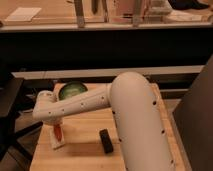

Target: Place the pepper on the white sponge

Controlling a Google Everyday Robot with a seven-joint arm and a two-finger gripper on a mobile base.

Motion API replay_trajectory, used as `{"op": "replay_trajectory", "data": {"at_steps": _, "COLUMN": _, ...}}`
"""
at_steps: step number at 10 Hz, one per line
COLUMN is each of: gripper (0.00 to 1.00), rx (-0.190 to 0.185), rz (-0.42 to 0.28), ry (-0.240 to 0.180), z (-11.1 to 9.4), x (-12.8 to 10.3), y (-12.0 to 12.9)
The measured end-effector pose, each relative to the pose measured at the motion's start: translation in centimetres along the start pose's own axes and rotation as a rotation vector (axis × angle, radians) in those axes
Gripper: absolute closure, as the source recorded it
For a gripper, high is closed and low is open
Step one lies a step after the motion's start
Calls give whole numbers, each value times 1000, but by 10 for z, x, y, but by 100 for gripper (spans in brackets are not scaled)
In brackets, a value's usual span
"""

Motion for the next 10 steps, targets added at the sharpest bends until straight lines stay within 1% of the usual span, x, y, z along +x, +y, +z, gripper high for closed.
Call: {"op": "replay_trajectory", "data": {"at_steps": 10, "gripper": 89, "rx": 26, "rz": -18, "ry": -9, "z": 2, "x": -3, "y": -5}}
